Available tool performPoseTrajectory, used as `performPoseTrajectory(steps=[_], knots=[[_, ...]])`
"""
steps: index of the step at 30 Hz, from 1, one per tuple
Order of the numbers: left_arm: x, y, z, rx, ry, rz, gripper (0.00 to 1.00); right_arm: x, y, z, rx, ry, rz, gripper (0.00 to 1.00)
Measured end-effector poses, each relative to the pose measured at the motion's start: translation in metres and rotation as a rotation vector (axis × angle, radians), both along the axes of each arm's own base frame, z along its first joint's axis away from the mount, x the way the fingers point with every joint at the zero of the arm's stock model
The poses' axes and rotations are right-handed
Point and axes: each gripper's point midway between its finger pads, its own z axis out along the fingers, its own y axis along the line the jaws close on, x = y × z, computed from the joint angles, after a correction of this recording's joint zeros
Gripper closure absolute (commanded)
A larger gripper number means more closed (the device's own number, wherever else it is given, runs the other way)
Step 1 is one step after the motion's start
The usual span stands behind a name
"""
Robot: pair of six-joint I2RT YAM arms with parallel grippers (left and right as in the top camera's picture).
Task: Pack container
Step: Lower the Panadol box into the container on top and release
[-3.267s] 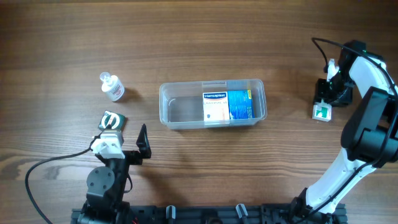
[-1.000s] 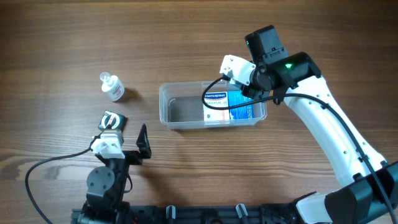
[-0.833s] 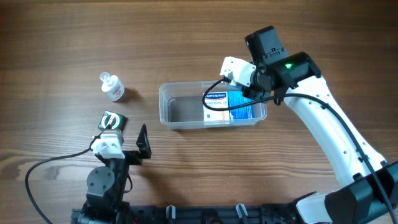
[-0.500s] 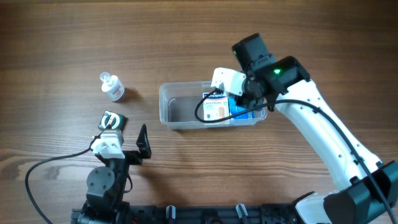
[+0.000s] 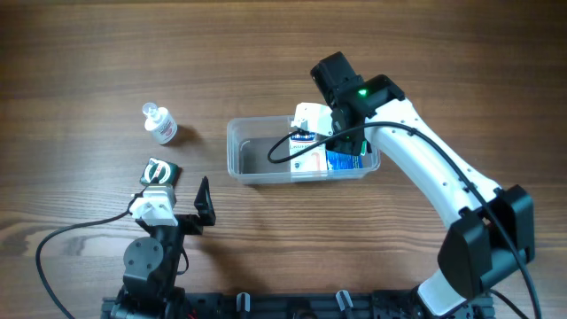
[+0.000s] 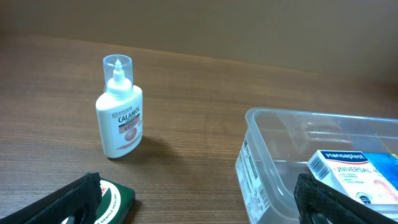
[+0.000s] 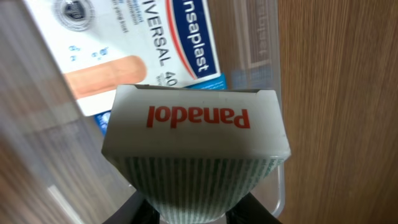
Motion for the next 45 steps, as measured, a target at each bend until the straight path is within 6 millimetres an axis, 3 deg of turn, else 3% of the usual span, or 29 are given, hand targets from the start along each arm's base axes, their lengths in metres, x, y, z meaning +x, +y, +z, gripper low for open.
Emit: performPoseTrajectory(steps=[9,15,20,22,26,30,35,37,43,45], knots=[[0.0,0.0,0.0,0.0,0.0,0.0,0.0,0.009,-0.005,-0.005,-0.05,-0.025,0.024,0.62],[0.0,0.0,0.0,0.0,0.0,0.0,0.0,0.011,-0.005,-0.02,-0.077,0.002,0.044,0.63],[0.0,0.0,0.0,0.0,0.0,0.0,0.0,0.014,-0.007,-0.028,-0.11,0.007,0.056,0.39],[0.0,0.0,0.0,0.0,0.0,0.0,0.0,0.019,-0.007,-0.028,-0.117,-0.017,0.04,0.0],[0.0,0.0,0.0,0.0,0.0,0.0,0.0,0.022,-0.003,-0.024,-0.14,-0.063,-0.009,0.0],[0.0,0.0,0.0,0.0,0.0,0.0,0.0,0.023,0.018,-0.013,-0.084,-0.11,-0.093,0.0],[0.0,0.0,0.0,0.0,0.0,0.0,0.0,0.01,0.053,0.011,0.148,-0.086,-0.236,0.01],[0.0,0.0,0.0,0.0,0.0,0.0,0.0,0.0,0.073,0.03,0.315,-0.039,-0.328,0.0],[0.0,0.0,0.0,0.0,0.0,0.0,0.0,-0.009,0.094,0.043,0.521,0.078,-0.631,0.01],[0.0,0.0,0.0,0.0,0.0,0.0,0.0,-0.01,0.106,0.047,0.595,0.135,-0.719,0.51]])
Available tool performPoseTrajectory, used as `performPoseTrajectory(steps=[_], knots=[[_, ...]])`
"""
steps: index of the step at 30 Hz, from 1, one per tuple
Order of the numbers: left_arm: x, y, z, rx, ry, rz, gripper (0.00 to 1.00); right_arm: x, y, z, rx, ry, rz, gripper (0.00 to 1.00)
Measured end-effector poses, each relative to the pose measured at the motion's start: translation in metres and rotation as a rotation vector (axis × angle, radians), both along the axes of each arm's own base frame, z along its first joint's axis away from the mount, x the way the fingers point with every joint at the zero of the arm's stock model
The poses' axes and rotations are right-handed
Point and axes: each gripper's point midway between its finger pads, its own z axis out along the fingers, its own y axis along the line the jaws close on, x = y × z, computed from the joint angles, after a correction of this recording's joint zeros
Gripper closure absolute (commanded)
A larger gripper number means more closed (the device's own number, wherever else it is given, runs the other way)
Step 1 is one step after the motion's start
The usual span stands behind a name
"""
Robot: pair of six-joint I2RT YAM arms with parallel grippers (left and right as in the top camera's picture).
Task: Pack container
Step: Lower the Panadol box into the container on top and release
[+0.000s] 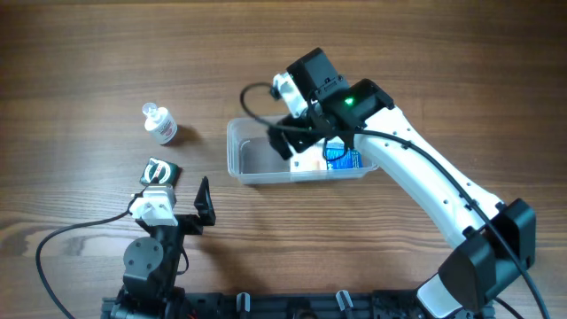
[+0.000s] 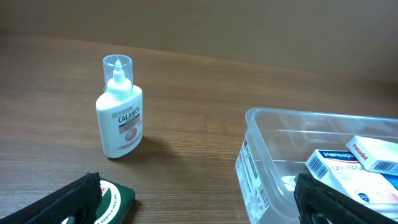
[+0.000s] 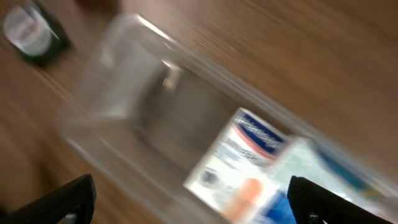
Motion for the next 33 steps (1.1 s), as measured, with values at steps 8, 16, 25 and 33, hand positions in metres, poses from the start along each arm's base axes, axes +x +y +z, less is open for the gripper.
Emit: performPoseTrajectory(steps=[8,16,25,33], knots=[[0.0,0.0,0.0,0.0,0.0,0.0,0.0,-0.004,-0.003,-0.003,0.087,0.177,-0.378,0.93],[0.0,0.0,0.0,0.0,0.0,0.0,0.0,0.0,-0.043,-0.019,-0.026,0.175,-0.682,0.96],[0.0,0.0,0.0,0.0,0.0,0.0,0.0,0.032,-0.081,-0.054,-0.038,0.186,-0.874,0.96],[0.0,0.0,0.0,0.0,0.0,0.0,0.0,0.039,-0.093,-0.06,-0.046,0.195,-0.909,0.95]])
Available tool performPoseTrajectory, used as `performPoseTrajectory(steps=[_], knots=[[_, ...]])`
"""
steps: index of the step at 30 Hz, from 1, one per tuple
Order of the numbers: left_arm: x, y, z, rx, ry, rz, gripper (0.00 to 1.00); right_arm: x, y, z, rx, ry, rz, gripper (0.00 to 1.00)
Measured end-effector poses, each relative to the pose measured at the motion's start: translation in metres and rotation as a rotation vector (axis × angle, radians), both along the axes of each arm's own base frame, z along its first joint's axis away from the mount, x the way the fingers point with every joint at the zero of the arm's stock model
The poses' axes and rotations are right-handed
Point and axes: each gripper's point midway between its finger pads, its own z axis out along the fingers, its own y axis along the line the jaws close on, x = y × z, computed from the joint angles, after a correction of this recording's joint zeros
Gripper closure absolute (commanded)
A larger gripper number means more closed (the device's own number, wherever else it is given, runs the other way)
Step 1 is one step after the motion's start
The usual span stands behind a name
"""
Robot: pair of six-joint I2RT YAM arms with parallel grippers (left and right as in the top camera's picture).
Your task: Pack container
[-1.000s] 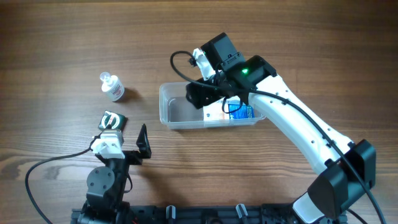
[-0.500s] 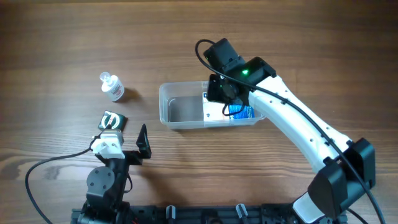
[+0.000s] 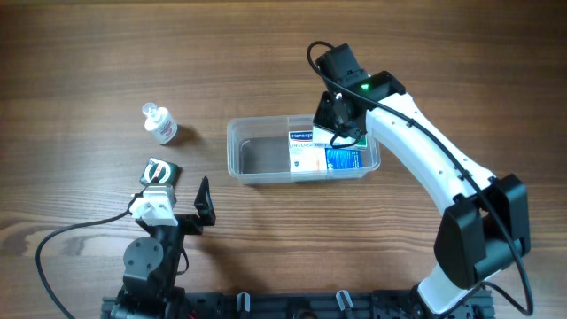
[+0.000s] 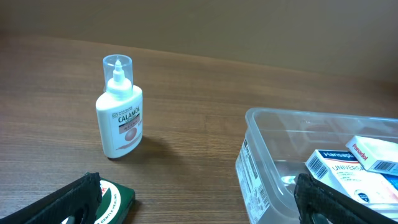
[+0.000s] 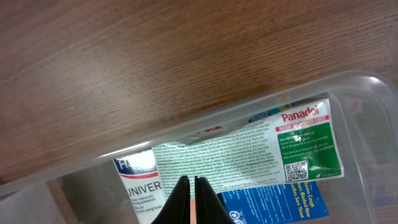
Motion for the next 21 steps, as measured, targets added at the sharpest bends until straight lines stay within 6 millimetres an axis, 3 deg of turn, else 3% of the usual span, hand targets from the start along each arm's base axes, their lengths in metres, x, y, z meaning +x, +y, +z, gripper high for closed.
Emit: performPoseTrajectory(steps=[3,9,17,21], knots=[[0.0,0.0,0.0,0.0,0.0,0.0,0.0,0.0,0.0,-0.013,-0.011,0.021,0.001,0.96],[0.0,0.0,0.0,0.0,0.0,0.0,0.0,-0.005,-0.002,-0.057,-0.052,0.105,0.001,0.96],[0.0,0.0,0.0,0.0,0.0,0.0,0.0,-0.001,0.0,-0.05,-0.052,0.073,0.057,0.96],[0.0,0.0,0.0,0.0,0.0,0.0,0.0,-0.001,0.0,-0.029,-0.041,0.021,0.096,0.96]])
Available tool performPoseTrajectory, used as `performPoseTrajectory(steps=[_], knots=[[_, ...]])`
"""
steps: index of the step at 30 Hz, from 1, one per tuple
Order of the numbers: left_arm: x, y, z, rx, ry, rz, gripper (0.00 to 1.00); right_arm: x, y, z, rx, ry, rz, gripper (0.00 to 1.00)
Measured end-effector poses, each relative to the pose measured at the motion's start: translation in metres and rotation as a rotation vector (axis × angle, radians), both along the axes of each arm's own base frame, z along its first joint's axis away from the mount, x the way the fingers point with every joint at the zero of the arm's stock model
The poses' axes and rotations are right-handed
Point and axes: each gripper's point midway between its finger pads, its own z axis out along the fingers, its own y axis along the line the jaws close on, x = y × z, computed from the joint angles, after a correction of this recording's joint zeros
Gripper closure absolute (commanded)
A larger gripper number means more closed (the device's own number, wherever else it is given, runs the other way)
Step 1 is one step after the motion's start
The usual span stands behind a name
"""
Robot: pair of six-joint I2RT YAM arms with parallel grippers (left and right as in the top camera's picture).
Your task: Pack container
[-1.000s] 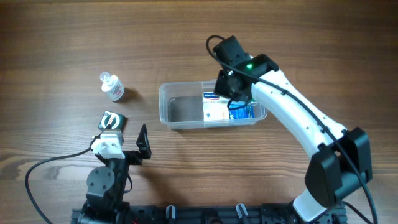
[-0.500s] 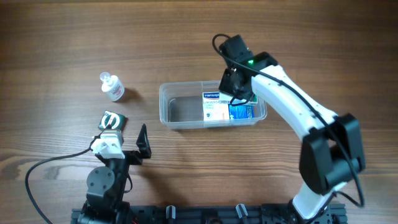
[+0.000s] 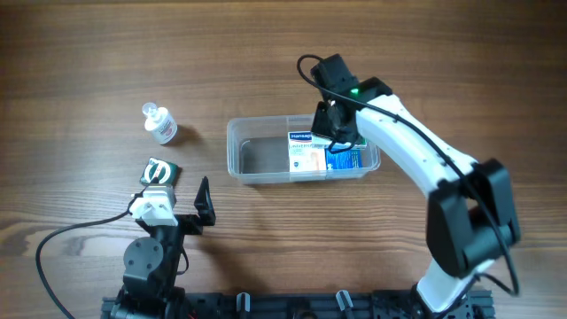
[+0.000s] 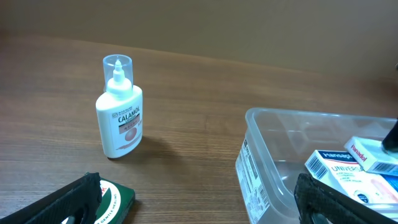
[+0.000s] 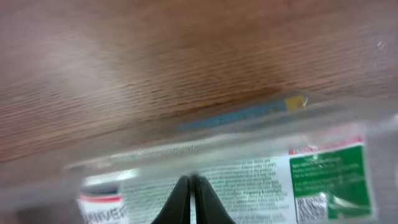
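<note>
A clear plastic container (image 3: pixel 233 152) sits mid-table. Inside lie a white-and-green Panadol box (image 5: pixel 323 174) against the back wall and a Hansaplast plaster box (image 3: pixel 306 161) in front of it. My right gripper (image 5: pixel 191 185) is shut, fingertips together with nothing between them, low over the Panadol box (image 3: pixel 299 137) at the container's back wall. A white Calamine bottle (image 4: pixel 119 112) stands upright to the left of the container (image 4: pixel 261 168). My left gripper (image 4: pixel 199 208) rests open near the table's front, holding nothing.
A green round-labelled tin (image 3: pixel 161 170) lies beside the left gripper's left finger. A blue packet (image 3: pixel 347 159) fills the container's right end. The container's left half holds nothing. Bare wood lies between bottle and container.
My right gripper, still shut, has shifted a little left and lower toward the Panadol box; its tip now shows at the left wrist view's right edge. The left arm has not moved.
First my right gripper held the Panadol box over the plaster box in the container. Then the box lay in the container and the gripper was open, off to the left. Later it was shut above the back wall, and now it is lower over the box.
</note>
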Motion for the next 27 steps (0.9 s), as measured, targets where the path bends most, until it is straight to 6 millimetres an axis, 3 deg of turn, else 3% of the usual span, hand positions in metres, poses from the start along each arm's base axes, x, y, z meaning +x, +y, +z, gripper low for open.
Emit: performPoseTrajectory(steps=[6,9,16,21,27], knots=[[0.0,0.0,0.0,0.0,0.0,0.0,0.0,-0.008,-0.008,0.077,0.043,-0.163,0.026,0.96],[0.0,0.0,0.0,0.0,0.0,0.0,0.0,-0.02,-0.016,0.089,0.034,-0.161,0.025,0.96],[0.0,0.0,0.0,0.0,0.0,0.0,0.0,-0.039,-0.026,0.059,-0.031,-0.04,0.024,0.96],[0.0,0.0,0.0,0.0,0.0,0.0,0.0,-0.058,-0.037,0.016,-0.081,0.06,0.015,0.96],[0.0,0.0,0.0,0.0,0.0,0.0,0.0,-0.067,-0.042,-0.005,-0.098,0.086,0.015,0.96]])
